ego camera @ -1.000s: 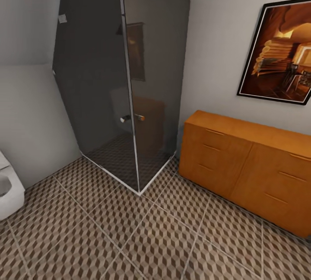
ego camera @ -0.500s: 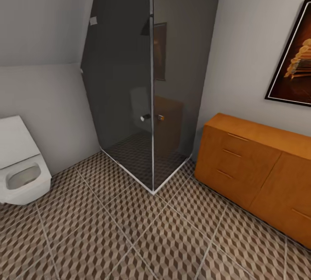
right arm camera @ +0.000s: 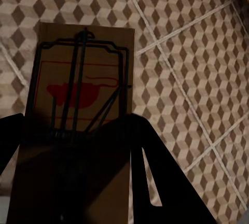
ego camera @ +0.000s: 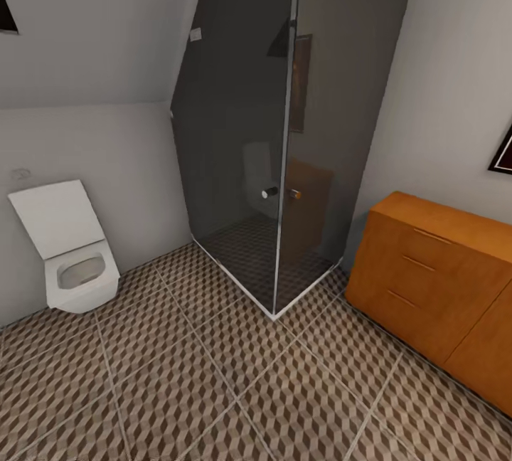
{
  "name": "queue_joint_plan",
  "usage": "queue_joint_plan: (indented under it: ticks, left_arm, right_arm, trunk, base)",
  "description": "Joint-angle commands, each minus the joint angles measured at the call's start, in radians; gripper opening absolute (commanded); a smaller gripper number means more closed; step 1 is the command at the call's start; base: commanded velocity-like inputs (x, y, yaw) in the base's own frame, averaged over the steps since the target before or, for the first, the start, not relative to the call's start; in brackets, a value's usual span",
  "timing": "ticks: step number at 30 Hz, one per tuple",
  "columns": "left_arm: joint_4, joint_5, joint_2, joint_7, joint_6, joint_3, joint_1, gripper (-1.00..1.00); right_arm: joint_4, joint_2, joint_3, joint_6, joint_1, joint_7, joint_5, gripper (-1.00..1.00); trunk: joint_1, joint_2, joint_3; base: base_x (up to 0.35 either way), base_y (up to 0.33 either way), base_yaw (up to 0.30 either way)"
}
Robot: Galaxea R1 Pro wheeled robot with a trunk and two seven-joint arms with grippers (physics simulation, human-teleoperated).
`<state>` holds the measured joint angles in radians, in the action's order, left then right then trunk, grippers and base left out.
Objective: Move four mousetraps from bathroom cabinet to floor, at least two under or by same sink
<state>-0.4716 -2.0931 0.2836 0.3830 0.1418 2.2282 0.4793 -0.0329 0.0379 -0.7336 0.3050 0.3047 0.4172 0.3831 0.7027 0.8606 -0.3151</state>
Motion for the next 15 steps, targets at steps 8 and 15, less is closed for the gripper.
queue_joint_plan:
  ticks: [8,15]
  left_arm:
    - [-0.004,-0.006,0.000,0.004,0.007,0.008,0.002,-1.00]
    - [-0.004,-0.006,0.000,0.004,0.007,0.008,0.002,-1.00]
  right_arm:
    - [0.001,0.000,-0.009,0.005,0.001,0.002,0.013,-1.00]
    - [0.001,0.000,-0.009,0.005,0.001,0.002,0.013,-1.00]
  trunk:
    - [0.000,0.001,-0.011]
    - [0.000,0.001,-0.020]
  base:
    - [0.000,0.000,0.186]
    - [0.000,0.000,0.183]
